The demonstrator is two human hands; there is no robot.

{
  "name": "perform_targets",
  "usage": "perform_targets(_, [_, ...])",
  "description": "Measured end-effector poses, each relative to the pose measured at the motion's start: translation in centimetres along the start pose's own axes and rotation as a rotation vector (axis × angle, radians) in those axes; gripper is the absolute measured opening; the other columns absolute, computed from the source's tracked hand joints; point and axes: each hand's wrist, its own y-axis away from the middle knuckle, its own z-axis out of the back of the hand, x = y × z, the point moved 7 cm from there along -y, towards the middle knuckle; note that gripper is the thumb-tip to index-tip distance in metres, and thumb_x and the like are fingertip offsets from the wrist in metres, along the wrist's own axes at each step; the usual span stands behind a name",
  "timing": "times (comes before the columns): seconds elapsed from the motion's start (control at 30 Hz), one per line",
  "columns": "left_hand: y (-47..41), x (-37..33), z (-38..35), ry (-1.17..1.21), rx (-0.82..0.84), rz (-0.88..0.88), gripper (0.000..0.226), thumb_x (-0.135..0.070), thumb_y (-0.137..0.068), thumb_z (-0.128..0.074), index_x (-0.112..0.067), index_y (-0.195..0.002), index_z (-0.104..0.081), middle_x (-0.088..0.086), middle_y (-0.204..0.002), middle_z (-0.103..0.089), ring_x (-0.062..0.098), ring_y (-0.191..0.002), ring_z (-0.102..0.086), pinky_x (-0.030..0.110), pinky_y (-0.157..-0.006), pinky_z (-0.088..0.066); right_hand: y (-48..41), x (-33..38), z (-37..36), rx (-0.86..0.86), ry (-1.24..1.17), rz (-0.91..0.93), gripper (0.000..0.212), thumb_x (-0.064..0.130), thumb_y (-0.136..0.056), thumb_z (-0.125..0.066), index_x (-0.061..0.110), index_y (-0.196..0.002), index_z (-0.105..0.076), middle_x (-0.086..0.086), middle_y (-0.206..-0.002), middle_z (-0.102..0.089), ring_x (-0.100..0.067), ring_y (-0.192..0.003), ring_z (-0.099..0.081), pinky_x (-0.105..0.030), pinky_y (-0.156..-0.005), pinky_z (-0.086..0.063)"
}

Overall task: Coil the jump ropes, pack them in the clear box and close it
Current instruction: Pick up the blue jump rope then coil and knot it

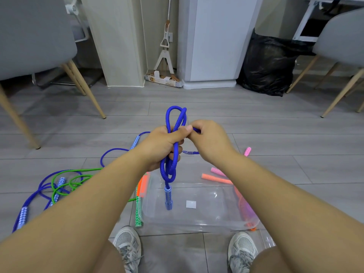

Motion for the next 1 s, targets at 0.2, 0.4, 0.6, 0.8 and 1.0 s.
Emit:
perform_targets(0.2, [0.2, -0.3, -0.1, -0.036, 0.080, 0.003, 0.016, -0.018, -0.086, -0.064, -0.013, -0.072, -0.057, 0.005, -0.068, -0.019, 0.011, -0.045, -0.022, 0.019, -0.038, -0.033, -0.1, -0.9, 0.7, 0.044, -0.309, -0.049, 0.017, 0.017, -0.086, -0.061, 0.024, -0.101, -0.057, 0.000, -0.070, -0.053, -0.007, -0.063, -0.050, -0.024, -0.064, -0.041])
perform_targets(0.4, [0.1, 0.2, 0.6, -0.331, 0.107, -0.002, 0.015, -0.010, -0.086, -0.065, -0.009, -0.087, -0.050, -0.003, -0.052, -0.035, 0.013, -0.044, -0.032, 0.028, -0.050, -0.035, 0.1, -0.3, 1.5, 0.148, -0.358, 0.060, 0.027, 0.025, -0.088, -0.061, 0.044, -0.106, -0.056, 0.002, -0.086, -0.054, -0.006, -0.069, -0.054, -0.024, -0.067, -0.046])
perform_targets(0.6, [0.4, -0.1, 0.6, -0.523, 0.086, -0.042, 0.021, -0.018, -0.088, -0.064, -0.006, -0.102, -0.053, 0.000, -0.062, -0.046, 0.016, -0.053, -0.041, 0.032, -0.059, -0.042, -0.8, -0.6, 1.8, 0.063, -0.274, 0.042, 0.014, 0.033, -0.084, -0.065, 0.033, -0.071, -0.062, 0.008, -0.081, -0.055, -0.011, -0.074, -0.052, -0.032, -0.070, -0.047])
perform_targets(0.8, [0.4, -0.3, 0.6, -0.498, 0.111, -0.096, 0.010, -0.019, -0.093, -0.057, -0.019, -0.103, -0.059, -0.001, -0.061, -0.048, 0.016, -0.056, -0.044, 0.031, -0.059, -0.043, -1.4, -1.1, 2.5, -0.027, -0.482, -0.078, 0.018, 0.022, -0.092, -0.056, 0.016, -0.076, -0.056, 0.001, -0.077, -0.068, -0.017, -0.065, -0.066, -0.037, -0.067, -0.056])
perform_targets(1.0, [0.0, 0.3, 0.8, -0.448, 0.085, -0.070, 0.010, -0.019, -0.096, -0.050, -0.018, -0.102, -0.059, 0.001, -0.067, -0.045, 0.017, -0.061, -0.042, 0.032, -0.062, -0.042, -1.2, -0.6, 2.2, -0.039, -0.486, -0.076, 0.013, 0.024, -0.089, -0.061, 0.015, -0.081, -0.056, -0.004, -0.079, -0.069, -0.021, -0.066, -0.067, -0.035, -0.061, -0.057])
